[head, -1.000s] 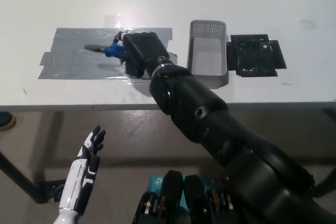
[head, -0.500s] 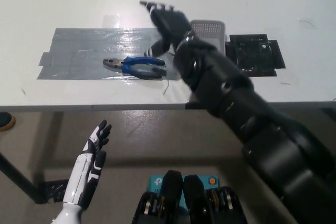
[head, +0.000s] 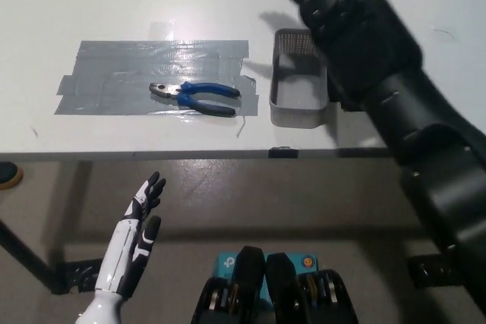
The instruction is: The robot picks the blue plier placed on top of the container and places it on the grey area of the table
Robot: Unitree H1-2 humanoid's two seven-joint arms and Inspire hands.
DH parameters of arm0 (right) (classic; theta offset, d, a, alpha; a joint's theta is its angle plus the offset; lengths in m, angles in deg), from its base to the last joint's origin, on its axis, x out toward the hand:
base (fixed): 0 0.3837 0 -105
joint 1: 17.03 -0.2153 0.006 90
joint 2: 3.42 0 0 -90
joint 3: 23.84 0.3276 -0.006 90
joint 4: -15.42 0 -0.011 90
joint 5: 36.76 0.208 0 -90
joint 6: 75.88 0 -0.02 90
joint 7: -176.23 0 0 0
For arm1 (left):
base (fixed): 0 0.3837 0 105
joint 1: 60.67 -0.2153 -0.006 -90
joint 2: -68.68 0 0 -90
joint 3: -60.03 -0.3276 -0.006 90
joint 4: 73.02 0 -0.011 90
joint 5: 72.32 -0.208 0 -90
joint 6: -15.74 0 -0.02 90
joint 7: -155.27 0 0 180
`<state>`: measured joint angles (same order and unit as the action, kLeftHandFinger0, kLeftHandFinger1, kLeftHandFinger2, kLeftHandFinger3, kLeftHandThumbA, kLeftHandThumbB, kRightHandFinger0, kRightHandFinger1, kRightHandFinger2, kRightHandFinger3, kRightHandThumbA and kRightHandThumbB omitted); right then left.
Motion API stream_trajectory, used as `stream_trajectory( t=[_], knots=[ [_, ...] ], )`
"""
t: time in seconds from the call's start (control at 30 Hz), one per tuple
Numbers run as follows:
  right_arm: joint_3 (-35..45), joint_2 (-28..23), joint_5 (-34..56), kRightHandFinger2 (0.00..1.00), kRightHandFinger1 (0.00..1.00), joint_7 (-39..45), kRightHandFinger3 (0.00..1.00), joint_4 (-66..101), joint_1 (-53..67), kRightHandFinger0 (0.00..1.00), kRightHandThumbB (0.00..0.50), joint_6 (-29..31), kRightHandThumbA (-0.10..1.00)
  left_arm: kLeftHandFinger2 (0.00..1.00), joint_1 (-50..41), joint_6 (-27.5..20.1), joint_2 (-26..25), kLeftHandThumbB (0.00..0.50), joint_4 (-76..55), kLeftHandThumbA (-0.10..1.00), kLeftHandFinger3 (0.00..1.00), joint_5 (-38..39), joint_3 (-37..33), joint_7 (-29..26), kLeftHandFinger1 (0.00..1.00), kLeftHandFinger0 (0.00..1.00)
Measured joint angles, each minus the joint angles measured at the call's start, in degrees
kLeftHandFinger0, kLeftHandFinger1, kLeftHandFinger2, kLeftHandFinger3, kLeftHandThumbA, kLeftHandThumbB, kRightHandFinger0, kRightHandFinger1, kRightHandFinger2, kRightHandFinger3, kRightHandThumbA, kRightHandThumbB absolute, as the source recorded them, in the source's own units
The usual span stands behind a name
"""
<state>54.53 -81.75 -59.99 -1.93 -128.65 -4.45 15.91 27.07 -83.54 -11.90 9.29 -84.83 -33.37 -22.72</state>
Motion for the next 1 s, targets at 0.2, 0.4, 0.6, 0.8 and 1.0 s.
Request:
stream_trajectory(
  t=[0.2, 0.4, 0.6, 0.8, 1.0],
  knots=[
    [1.9, -3.8, 1.6, 1.0, 1.0, 2.2, 1.0, 15.1, 8.4, 1.0, 0.42, -1.0, 1.0, 1.0, 0.0, 0.3, 0.0, 0.093, 0.2, 1.0, 1.0, 0.2, 0.1, 0.0, 1.0, 1.0],
    [4.0, -5.7, 3.1, 1.0, 1.0, 3.2, 1.0, 27.6, 20.6, 1.0, 0.36, -2.4, 1.0, 1.0, 0.2, 0.3, 0.0, 0.064, 1.2, 1.0, 1.0, 0.2, 0.3, 0.0, 1.0, 1.0],
    [6.3, -7.3, 5.5, 1.0, 1.0, 3.8, 1.0, 38.9, 34.3, 1.0, 0.404, -4.0, 1.0, 1.0, 1.3, 0.4, 0.0, 0.037, 2.7, 1.0, 1.0, 0.2, 0.6, 0.0, 1.0, 1.0],
    [8.1, -8.6, 9.2, 1.0, 1.0, 3.8, 1.0, 49.9, 47.8, 1.0, 0.377, -5.4, 1.0, 1.0, 2.3, 0.6, 0.1, 0.02, 4.1, 1.0, 1.0, 0.2, 0.8, 0.0, 1.0, 1.0],
    [8.9, -8.9, 13.3, 1.0, 1.0, 3.8, 1.0, 62.0, 60.4, 1.0, 0.359, -5.8, 1.0, 1.0, 3.0, 0.6, 0.0, 0.009, 5.0, 1.0, 1.0, 0.3, 1.0, 0.0, 1.0, 1.0]
  ],
)
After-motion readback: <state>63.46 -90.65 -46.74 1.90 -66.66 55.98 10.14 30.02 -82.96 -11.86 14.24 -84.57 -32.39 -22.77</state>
